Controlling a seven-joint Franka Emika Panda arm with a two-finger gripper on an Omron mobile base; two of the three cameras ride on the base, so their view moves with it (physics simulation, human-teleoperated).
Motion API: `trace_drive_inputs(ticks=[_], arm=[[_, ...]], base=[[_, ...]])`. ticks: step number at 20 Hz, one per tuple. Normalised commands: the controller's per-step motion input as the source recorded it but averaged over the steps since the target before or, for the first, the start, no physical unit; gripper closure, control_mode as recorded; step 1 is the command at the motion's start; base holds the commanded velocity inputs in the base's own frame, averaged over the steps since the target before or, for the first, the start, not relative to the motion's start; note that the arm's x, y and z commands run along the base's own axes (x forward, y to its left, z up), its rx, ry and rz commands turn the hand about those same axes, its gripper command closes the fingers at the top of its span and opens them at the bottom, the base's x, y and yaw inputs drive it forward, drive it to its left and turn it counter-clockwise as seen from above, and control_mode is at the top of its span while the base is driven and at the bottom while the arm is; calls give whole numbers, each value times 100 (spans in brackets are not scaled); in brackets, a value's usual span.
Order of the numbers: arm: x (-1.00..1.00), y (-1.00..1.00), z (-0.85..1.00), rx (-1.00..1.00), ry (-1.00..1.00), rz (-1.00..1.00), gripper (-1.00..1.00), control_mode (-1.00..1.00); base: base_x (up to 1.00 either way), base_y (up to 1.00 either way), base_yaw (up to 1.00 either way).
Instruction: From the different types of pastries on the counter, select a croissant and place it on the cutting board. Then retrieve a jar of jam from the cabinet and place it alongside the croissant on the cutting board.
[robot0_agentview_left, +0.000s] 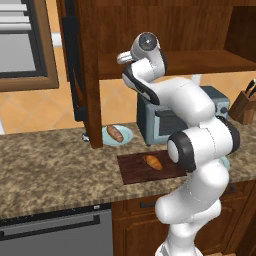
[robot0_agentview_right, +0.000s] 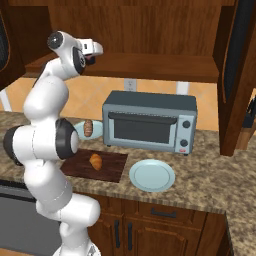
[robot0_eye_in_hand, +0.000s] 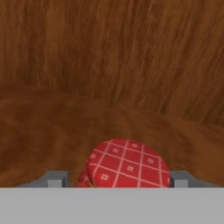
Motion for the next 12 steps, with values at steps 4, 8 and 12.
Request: trace_drive_inputs(ticks=[4,8,12], arm=[[16,2,0,0,0,-1,100,-100],[-10,-4,8,0,0,-3,100,-100],[-77,-35,28,0,0,-8,100,-100]], base=[[0,0,0],[0,0,0],[0,0,0]])
